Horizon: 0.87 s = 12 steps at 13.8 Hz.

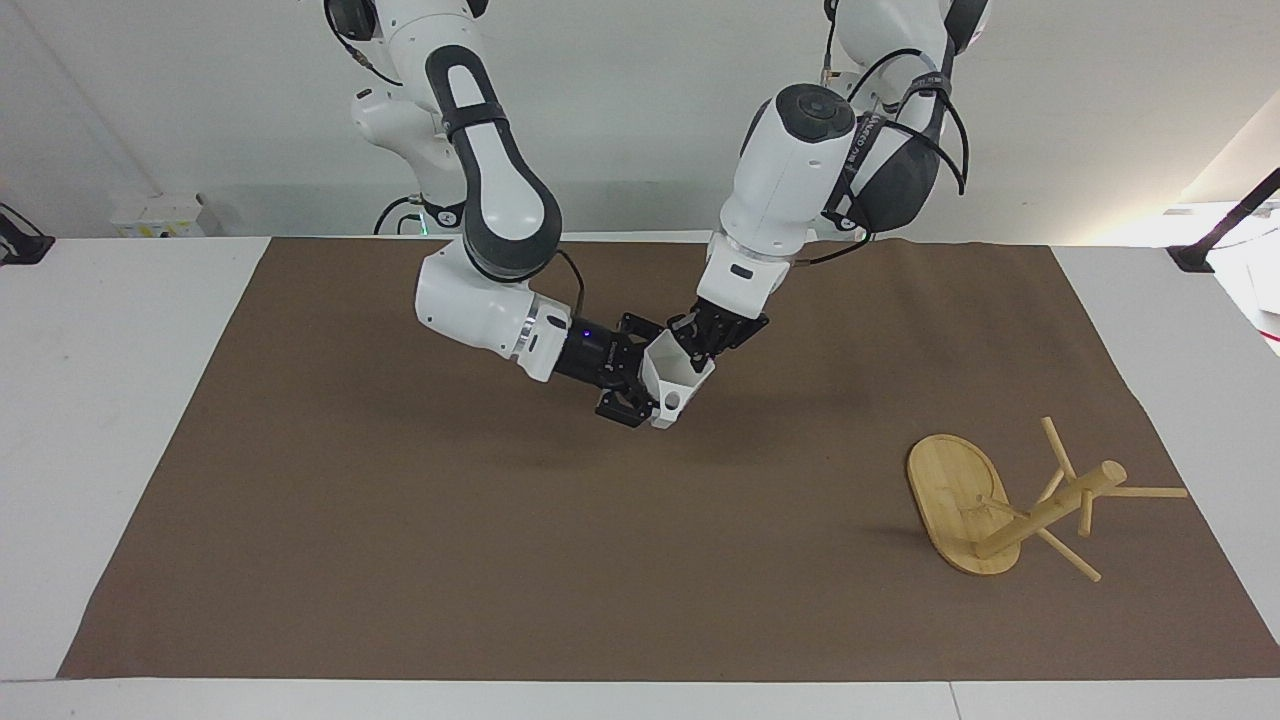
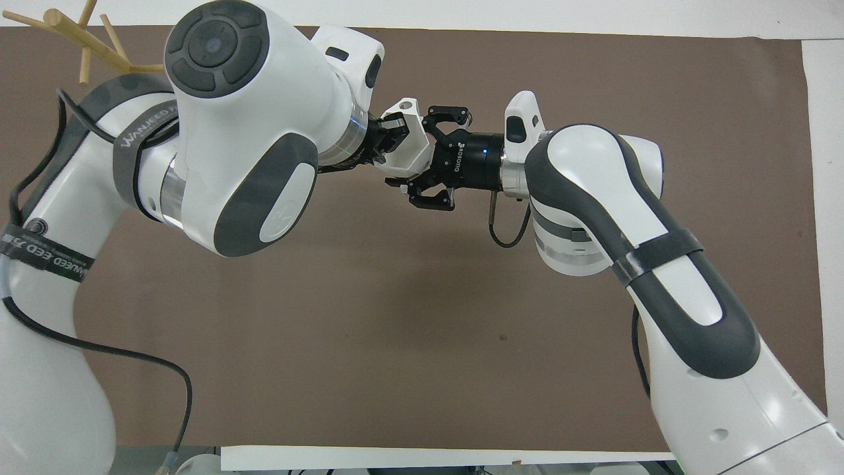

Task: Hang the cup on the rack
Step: 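Grasp the cup with the left gripper and open the right gripper, then carry the cup to the rack with the left gripper while the right withdraws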

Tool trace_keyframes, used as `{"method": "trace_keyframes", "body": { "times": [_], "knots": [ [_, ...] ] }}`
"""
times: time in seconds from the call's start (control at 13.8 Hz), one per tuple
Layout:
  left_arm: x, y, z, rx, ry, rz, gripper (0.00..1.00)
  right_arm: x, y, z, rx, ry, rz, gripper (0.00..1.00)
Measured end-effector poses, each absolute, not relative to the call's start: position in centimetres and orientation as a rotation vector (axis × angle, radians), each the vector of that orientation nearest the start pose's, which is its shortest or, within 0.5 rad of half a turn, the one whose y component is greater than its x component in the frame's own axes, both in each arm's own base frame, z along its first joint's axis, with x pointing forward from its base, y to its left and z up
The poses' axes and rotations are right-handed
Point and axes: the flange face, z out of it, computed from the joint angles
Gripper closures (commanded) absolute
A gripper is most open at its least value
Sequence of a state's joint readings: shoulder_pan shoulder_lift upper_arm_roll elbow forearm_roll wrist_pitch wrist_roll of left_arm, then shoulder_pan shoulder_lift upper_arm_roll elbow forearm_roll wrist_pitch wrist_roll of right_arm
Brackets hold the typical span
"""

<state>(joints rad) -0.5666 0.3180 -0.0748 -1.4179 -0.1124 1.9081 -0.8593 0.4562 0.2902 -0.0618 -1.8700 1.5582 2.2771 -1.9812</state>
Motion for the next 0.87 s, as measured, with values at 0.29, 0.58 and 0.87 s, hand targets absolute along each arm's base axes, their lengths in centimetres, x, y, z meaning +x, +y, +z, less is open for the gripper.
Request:
{"method": "trace_keyframes", "body": {
  "times": [0.29, 0.58, 0.87],
  "knots": [
    [56.3, -36.5, 53.7, -3.302, -0.540, -0.094, 1.00, 57.9, 21.4, 40.4, -1.723, -1.319, -1.126, 0.01],
    [58.6, -28.3, 52.7, -3.320, -0.783, -0.355, 1.00, 58.0, 9.0, 39.8, -1.759, -1.568, -0.942, 0.01],
    [58.4, -20.7, 48.4, -3.289, -1.005, -0.691, 1.00, 57.7, -2.0, 39.0, -1.933, -1.750, -0.729, 0.01]
  ]
}}
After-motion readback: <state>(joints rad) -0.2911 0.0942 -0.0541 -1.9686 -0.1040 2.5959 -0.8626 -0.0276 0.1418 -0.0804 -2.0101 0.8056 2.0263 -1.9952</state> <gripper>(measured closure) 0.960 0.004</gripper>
